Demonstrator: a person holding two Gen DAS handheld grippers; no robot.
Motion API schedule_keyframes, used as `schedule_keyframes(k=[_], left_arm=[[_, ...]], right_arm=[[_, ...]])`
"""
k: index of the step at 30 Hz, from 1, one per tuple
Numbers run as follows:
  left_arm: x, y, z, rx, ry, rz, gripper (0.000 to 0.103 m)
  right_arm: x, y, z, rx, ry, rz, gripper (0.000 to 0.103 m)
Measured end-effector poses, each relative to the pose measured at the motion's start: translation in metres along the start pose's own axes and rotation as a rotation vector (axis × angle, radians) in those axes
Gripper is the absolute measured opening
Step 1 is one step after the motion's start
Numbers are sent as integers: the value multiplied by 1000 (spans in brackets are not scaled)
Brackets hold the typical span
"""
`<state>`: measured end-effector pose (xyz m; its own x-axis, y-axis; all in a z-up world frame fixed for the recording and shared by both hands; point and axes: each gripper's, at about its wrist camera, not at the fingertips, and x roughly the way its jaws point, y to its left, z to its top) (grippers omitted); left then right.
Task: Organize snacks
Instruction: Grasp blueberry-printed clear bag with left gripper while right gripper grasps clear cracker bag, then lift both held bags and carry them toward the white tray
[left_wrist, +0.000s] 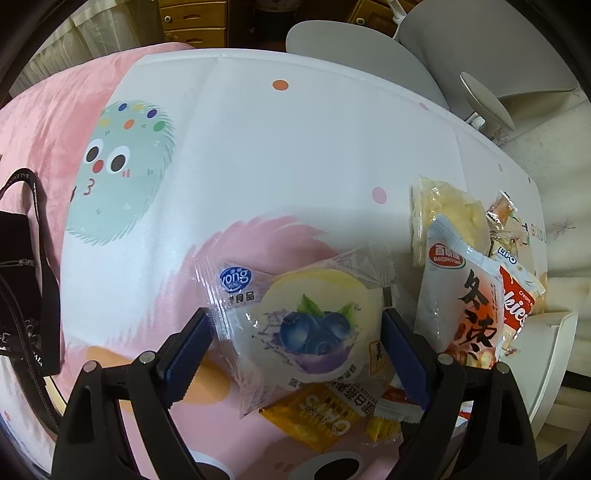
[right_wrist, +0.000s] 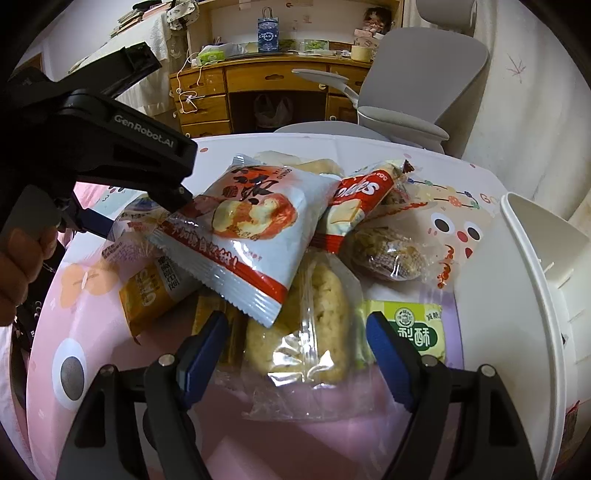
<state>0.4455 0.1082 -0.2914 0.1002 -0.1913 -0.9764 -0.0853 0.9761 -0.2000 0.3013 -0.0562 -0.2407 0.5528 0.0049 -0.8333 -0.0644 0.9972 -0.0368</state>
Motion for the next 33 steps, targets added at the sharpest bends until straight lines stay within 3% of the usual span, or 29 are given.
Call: schedule_keyframes(k=[3,5,8,13,18,33], left_arm=[[0,-1,0,-3,-14,6,88],[1,-2,1,-6,-20,2,86],[-1,-3,0,-8,-28,-9,80],[-6,-5,-2,-1,-61,-13,69],[-11,0,-2,-12,-74,-3,62],[-70,20,-30,-26,-73,-28,61]], right_arm=[[-1,2,0,1,7,1,73],[-1,2,0,16,19,36,61],[-1,-2,1,47,34,43,56],[0,-1,1,24,59,45,56],[-2,-7,1,79,112,82,56],[-27,-15,-9,183,281,108,55]])
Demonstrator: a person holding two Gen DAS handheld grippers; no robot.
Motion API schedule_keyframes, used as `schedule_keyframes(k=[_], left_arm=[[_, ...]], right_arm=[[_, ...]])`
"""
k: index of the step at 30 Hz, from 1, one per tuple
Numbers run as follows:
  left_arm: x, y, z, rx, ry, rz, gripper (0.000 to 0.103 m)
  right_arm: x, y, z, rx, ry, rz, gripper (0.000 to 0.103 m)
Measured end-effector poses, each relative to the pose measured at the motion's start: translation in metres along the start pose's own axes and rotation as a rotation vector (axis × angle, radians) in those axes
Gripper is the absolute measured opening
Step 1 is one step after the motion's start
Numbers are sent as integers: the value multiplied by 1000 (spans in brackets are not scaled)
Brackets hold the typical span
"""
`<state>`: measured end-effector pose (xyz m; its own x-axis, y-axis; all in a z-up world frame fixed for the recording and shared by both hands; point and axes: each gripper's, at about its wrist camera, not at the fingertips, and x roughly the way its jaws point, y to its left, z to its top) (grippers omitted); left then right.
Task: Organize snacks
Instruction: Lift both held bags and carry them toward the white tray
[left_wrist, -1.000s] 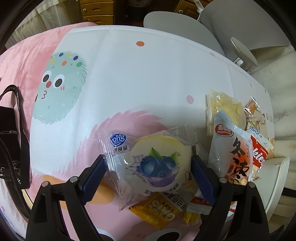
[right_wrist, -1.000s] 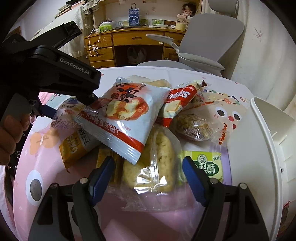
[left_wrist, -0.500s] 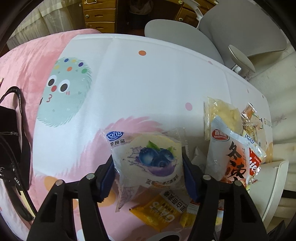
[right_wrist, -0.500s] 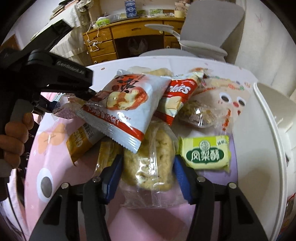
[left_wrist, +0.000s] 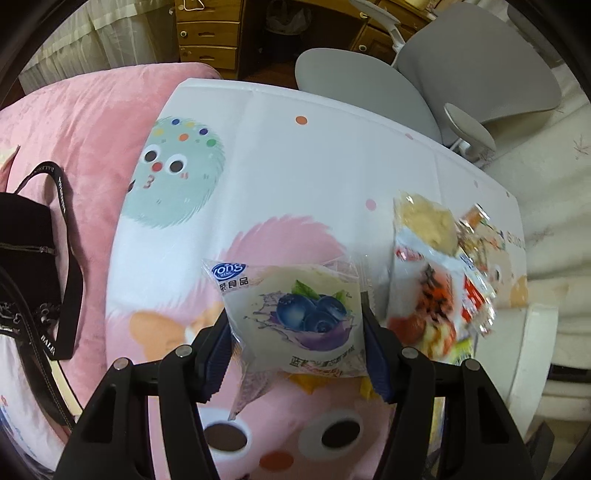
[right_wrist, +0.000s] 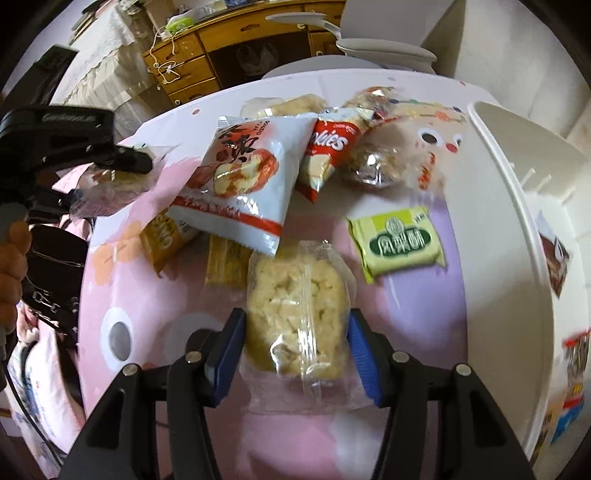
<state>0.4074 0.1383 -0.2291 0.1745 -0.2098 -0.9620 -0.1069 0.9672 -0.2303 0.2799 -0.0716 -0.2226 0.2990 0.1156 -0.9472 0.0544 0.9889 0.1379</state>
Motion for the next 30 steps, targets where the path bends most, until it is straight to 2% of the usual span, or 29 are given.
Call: schedule_keyframes(k=[5,15,26,30], left_arm=[[-27,4,-24,38,12,-2,61],[-74,13,-96,104,46,-40,61],[-98,21,-183,176,76,-112,61],[-102,18,-202,206,87,-140,61]], right_arm=[[-24,8,-10,-8,-16,-7,55],[-70,23,-41,15,-45,16,56],[-109,35,-104,27,-62,13,56],[-120,30,-123,42,-62,15,56]])
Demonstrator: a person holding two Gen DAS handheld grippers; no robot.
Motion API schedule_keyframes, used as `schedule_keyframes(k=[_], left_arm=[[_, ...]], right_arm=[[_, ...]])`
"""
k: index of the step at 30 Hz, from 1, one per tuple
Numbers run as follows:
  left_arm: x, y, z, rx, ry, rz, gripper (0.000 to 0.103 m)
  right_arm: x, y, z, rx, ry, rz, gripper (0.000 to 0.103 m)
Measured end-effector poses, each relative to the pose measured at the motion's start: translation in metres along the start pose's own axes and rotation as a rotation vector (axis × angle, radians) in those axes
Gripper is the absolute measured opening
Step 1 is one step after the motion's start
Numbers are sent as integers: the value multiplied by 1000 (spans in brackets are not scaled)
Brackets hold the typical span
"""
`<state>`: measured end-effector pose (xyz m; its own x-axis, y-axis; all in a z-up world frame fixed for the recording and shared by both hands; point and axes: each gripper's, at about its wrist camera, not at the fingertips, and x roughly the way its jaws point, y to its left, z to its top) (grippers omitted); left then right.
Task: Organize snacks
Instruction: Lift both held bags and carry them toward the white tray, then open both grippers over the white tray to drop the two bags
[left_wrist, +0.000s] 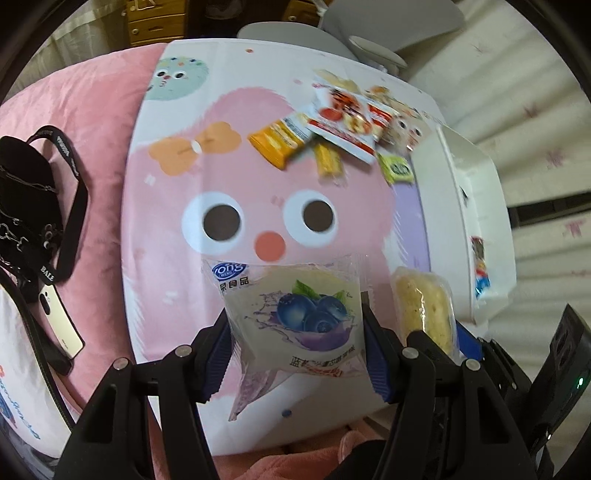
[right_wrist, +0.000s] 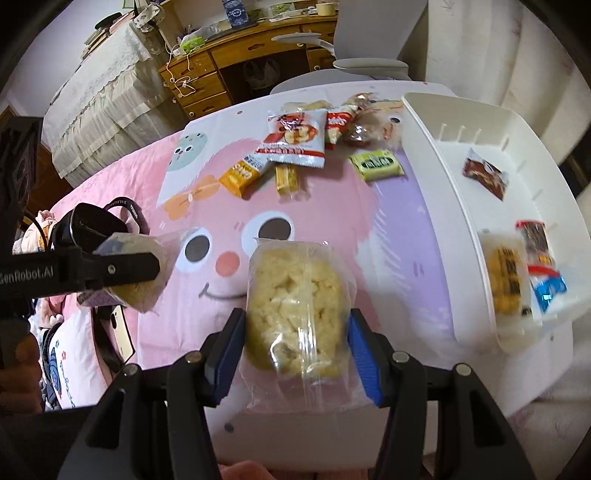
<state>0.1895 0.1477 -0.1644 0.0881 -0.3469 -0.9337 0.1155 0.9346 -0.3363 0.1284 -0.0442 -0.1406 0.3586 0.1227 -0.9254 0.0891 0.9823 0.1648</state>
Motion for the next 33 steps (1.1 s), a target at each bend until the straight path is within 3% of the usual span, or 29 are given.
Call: schedule_keyframes(k=[7,18,33], left_arm=[[-17,-28,-22,97,-45,-60,61],[-21,-89,-22,184,-117,-119,61],[-9,-210,-17,215,-228,-123,61]], right_arm=[[-27,-14,-16,18,-32,22,56],[-68,-41,-24,-56,-160,52,56],[-105,-136,-2,-172,-256,93,56]])
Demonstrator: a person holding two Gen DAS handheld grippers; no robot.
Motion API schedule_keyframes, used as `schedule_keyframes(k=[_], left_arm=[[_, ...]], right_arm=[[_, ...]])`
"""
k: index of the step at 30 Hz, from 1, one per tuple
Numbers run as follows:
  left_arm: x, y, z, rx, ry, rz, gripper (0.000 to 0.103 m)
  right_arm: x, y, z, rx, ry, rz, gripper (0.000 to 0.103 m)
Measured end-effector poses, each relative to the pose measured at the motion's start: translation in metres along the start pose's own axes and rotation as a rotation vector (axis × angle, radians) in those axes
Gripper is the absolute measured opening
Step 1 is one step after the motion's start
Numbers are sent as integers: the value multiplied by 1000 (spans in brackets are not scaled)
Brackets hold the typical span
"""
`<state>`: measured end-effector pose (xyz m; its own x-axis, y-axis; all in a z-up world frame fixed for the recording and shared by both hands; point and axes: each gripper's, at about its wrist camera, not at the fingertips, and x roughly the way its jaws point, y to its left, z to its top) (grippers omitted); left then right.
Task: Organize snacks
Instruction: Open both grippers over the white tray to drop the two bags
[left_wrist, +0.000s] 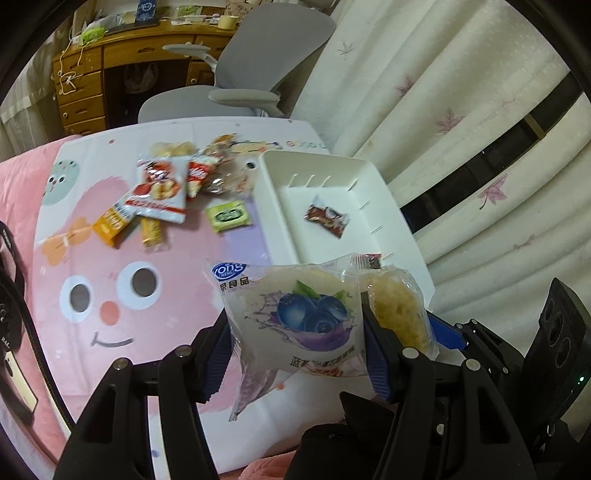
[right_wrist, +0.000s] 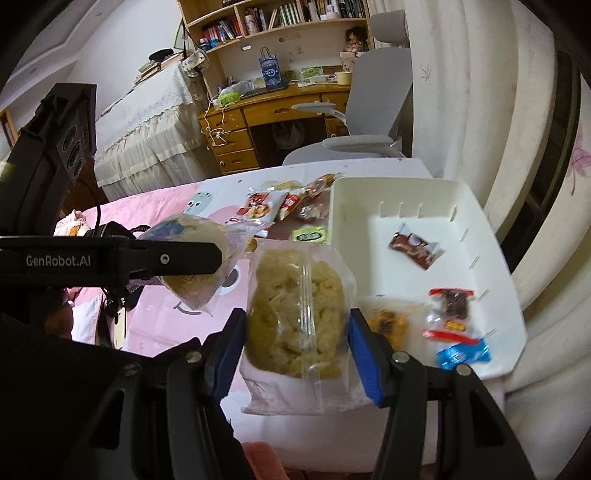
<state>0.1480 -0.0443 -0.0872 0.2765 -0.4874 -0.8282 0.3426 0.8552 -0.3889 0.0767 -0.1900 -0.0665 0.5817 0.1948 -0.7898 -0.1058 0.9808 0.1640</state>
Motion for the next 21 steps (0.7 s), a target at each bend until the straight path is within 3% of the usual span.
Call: schedule_keyframes(k=[8,21], left_arm=[[30,-57,13,-1,-52,6,62],[81,-120,23,1,-25,-5,64]], right_arm=[[-14,-60,10,-64,-31,3,56],[-30,-132,8,-103,-49,-10,55]])
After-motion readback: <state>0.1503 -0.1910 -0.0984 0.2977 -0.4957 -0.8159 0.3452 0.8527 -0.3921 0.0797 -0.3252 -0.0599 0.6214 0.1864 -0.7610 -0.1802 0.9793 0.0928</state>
